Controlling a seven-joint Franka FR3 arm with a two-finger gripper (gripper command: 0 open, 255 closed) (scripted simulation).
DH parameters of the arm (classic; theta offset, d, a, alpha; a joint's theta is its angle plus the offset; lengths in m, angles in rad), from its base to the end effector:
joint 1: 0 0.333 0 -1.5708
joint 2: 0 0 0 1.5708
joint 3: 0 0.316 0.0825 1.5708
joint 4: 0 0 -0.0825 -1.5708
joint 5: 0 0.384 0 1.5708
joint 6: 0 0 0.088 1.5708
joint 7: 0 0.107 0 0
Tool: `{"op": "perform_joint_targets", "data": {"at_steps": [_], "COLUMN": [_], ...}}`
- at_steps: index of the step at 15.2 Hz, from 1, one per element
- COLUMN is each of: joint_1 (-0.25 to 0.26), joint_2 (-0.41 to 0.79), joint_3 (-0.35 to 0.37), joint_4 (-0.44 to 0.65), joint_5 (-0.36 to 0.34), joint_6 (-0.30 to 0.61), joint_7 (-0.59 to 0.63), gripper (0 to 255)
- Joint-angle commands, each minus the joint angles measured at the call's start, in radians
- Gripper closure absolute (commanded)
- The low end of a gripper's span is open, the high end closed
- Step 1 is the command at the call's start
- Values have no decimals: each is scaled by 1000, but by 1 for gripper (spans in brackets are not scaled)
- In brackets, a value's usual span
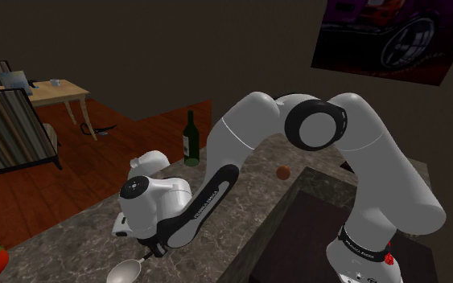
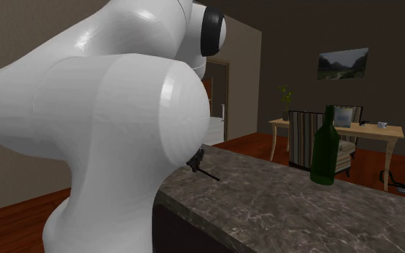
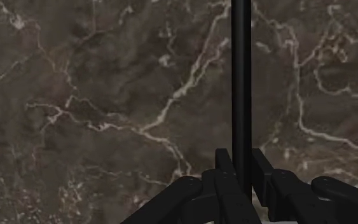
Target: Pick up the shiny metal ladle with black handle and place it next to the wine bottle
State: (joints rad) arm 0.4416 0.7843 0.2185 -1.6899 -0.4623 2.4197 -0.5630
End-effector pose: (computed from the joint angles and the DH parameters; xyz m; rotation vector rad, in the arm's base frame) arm 0.5379 0.3984 0.1465 2.1761 2.0594 -0.0177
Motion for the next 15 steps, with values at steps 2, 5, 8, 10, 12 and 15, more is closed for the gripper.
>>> {"op": "perform_joint_targets", "data": {"at_steps": [2, 5, 8, 10, 12, 15], "joint_1": [-3, -10, -16, -20, -23, -29], "joint_2": [-9, -41, -71, -91, -110, -138], "joint_3": [1, 11, 20, 25, 31, 40], "joint_4": [-4, -14, -21, -25, -28, -31], "joint_5": [3, 12, 23, 30, 37, 48], "joint_6": [-7, -29, -51, -67, -83, -107], "joint_7": [-3, -12, -21, -27, -33, -43], "gripper": [255, 255, 255, 255, 255, 255]}}
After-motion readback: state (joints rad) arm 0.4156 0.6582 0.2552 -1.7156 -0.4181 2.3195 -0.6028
